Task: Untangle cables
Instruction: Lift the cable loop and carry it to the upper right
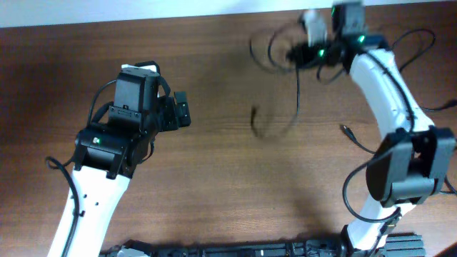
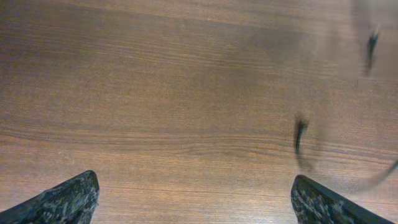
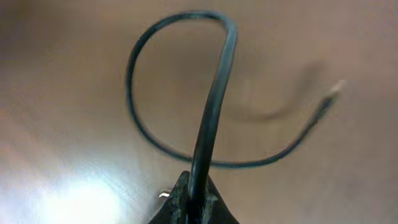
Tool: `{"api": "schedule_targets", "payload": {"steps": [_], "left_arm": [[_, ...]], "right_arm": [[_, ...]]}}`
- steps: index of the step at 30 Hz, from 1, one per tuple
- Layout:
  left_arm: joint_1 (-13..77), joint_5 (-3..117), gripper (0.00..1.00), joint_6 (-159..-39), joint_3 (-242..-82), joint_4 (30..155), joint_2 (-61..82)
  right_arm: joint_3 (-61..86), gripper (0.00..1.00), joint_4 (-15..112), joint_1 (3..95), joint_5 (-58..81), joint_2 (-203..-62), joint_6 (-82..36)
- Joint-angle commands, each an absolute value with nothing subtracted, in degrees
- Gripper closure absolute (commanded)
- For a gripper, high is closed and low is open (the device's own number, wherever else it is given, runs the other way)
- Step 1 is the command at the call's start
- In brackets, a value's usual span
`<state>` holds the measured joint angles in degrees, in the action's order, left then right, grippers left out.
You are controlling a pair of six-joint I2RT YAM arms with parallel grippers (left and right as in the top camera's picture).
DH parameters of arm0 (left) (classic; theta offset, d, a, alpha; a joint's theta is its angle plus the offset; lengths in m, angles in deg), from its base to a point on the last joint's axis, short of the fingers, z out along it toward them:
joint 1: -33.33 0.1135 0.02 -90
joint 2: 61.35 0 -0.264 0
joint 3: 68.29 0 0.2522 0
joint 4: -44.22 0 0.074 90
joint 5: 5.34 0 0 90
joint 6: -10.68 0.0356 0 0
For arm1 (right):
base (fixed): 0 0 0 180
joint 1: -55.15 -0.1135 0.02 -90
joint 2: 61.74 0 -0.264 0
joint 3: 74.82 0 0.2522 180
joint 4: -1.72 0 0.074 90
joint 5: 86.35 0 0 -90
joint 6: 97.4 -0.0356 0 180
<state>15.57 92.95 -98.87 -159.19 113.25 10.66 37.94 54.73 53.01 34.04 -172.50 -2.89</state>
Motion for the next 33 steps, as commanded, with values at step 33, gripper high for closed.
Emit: {"api": "schedule_targets", "payload": {"steps": [33], "left_arm": [[15.9, 92.6, 0.01, -99.0, -159.3, 113.2, 10.3]], "right_arm": [[61.1, 0.96, 54.5, 66.5, 6.3, -181.3, -3.1]]}}
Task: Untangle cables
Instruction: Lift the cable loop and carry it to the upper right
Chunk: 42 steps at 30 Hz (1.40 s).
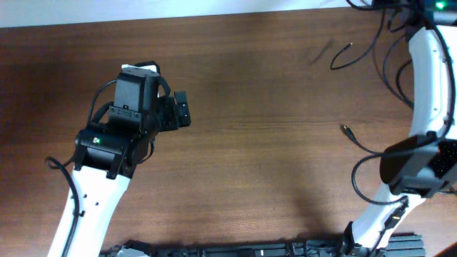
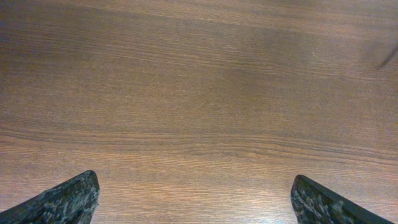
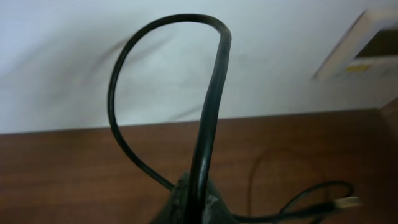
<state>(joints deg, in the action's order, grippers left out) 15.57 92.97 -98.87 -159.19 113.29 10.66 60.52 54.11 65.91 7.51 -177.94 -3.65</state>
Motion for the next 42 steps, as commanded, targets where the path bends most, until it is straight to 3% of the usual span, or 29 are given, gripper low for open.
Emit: {"api": "schedule_targets", "payload": {"steps": [1, 7, 8, 10, 11, 13, 14, 21, 31, 42], "left_arm": [[15.9, 92.5, 0.01, -99.0, -159.3, 113.2, 10.3], [15.9, 92.5, 0.01, -99.0, -159.3, 113.2, 10.3], [15.9, 92.6, 0.01, -99.0, -159.3, 113.2, 10.3], [15.9, 92.6, 0.01, -99.0, -159.3, 113.2, 10.3], [15.9, 92.6, 0.01, -99.0, -159.3, 113.2, 10.3], [15.9, 92.6, 0.01, -99.0, -159.3, 113.2, 10.3], [15.9, 92.6, 0.01, -99.0, -159.3, 113.2, 10.3], [15.9, 92.5, 0.01, -99.0, -159.3, 113.2, 10.3], [15.9, 92.5, 0.01, -99.0, -159.3, 113.2, 10.3], [15.9, 92.6, 0.01, -99.0, -159.3, 113.2, 10.3]], "right_arm": [[61.1, 0.96, 54.9, 66.7, 6.3, -182.4, -3.1], [61.1, 0.96, 59.8, 69.2, 6.0, -189.9, -3.2], [61.1, 0.92, 60.8, 69.5, 6.0, -190.6, -3.2], [61.1, 0.74, 63.1, 70.1, 6.0, -191.6, -3.2], [61.1, 0.6, 64.0, 70.2, 6.0, -191.9, -3.2], [61.1, 0.14, 65.5, 70.6, 6.0, -192.0, -3.2], [61.1, 0.02, 65.9, 70.6, 6.0, -192.0, -3.2], [61.2, 0.01, 69.0, 70.5, 10.6, -188.5, -3.2], [61.2, 0.02, 71.7, 70.3, 26.5, -172.4, -3.2], [61.2, 0.01, 95.4, 65.1, 26.3, -160.8, -3.2]]}}
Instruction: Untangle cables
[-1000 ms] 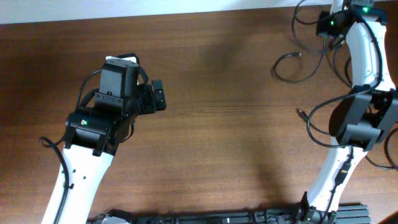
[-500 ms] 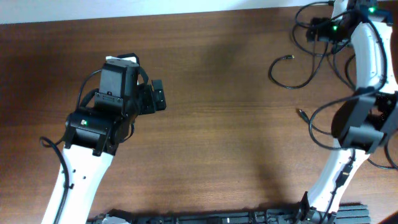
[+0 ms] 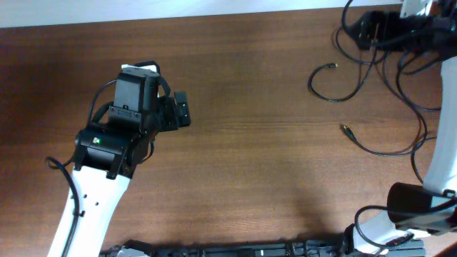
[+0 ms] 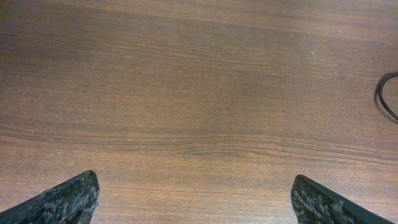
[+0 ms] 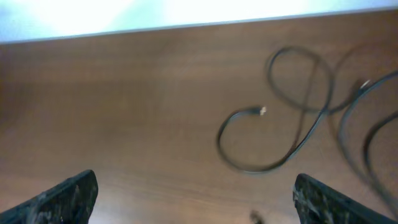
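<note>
Thin black cables lie on the wooden table at the back right. One cable [image 3: 335, 91] curls in a loop and ends in a small plug [image 3: 332, 66]; the right wrist view shows that cable loop [image 5: 249, 167] too. A second cable [image 3: 382, 150] runs from a plug [image 3: 345, 130] toward the right edge. My right gripper [image 3: 359, 30] [image 5: 196, 202] hovers open over the back right corner, holding nothing. My left gripper [image 3: 183, 111] [image 4: 198, 202] is open over bare wood at the left, far from the cables. A bit of cable [image 4: 387, 99] shows at its view's right edge.
More black cable strands [image 3: 400, 71] tangle and cross near the right arm at the back right. The table's far edge [image 3: 214, 16] meets a white wall. A dark rail [image 3: 228, 250] runs along the front edge.
My right gripper was shut on a black cable held up at the back right edge. Now it is open, and the cable lies curled on the table. The left arm has not moved.
My right gripper first held a black cable up over the back of the table, its loose end dangling. Then it held the cable farther right, by the wall. Now the gripper is open and the cable rests at the back right. The left gripper stayed open throughout.
</note>
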Tool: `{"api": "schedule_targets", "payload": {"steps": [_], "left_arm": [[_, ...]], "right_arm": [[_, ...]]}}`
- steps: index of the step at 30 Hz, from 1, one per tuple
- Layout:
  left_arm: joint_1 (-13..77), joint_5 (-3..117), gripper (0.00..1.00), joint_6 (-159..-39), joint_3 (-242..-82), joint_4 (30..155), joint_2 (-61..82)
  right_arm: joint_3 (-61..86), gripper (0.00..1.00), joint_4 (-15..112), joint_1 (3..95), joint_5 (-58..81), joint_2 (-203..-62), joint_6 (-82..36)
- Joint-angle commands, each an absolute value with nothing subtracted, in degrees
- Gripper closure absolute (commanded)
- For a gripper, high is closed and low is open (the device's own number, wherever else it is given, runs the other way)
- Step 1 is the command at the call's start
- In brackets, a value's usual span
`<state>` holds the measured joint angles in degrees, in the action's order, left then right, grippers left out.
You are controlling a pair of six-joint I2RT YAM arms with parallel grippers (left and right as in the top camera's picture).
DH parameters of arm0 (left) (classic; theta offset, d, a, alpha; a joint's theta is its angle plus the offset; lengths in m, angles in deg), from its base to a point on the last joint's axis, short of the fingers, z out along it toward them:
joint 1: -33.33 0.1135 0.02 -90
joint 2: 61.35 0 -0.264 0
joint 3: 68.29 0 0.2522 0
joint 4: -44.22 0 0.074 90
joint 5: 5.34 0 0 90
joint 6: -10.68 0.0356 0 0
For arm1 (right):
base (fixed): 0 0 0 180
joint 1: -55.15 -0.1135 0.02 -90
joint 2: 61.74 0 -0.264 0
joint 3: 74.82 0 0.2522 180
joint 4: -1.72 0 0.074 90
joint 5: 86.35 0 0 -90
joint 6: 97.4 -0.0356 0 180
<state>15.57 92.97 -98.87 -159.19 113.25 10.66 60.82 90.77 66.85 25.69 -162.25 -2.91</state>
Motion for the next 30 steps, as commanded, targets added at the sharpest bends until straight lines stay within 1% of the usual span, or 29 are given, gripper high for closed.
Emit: {"api": "schedule_targets", "payload": {"steps": [1, 6, 11, 13, 21, 26, 30], "left_arm": [[15.9, 92.5, 0.01, -99.0, -159.3, 113.2, 10.3], [15.9, 92.6, 0.01, -99.0, -159.3, 113.2, 10.3], [15.9, 92.5, 0.01, -99.0, -159.3, 113.2, 10.3], [15.9, 92.5, 0.01, -99.0, -159.3, 113.2, 10.3], [15.9, 92.6, 0.01, -99.0, -159.3, 113.2, 10.3], [15.9, 92.5, 0.01, -99.0, -159.3, 113.2, 10.3], [15.9, 92.6, 0.01, -99.0, -159.3, 113.2, 10.3]], "right_arm": [[61.2, 0.01, 97.8, 64.4, 26.0, -160.8, -3.1], [61.2, 0.01, 105.1, 61.5, 20.6, -160.8, -3.2], [61.1, 0.02, 110.4, 58.8, 20.5, -160.8, -3.1], [61.1, 0.01, 112.8, 57.2, 20.5, -160.8, -0.7], [59.9, 0.01, 112.8, 49.7, 16.2, -160.9, -0.2], [59.9, 0.01, 112.8, 49.4, 16.5, -160.9, -0.4], [59.9, 0.01, 112.5, 49.4, 19.8, -160.9, -0.4]]}}
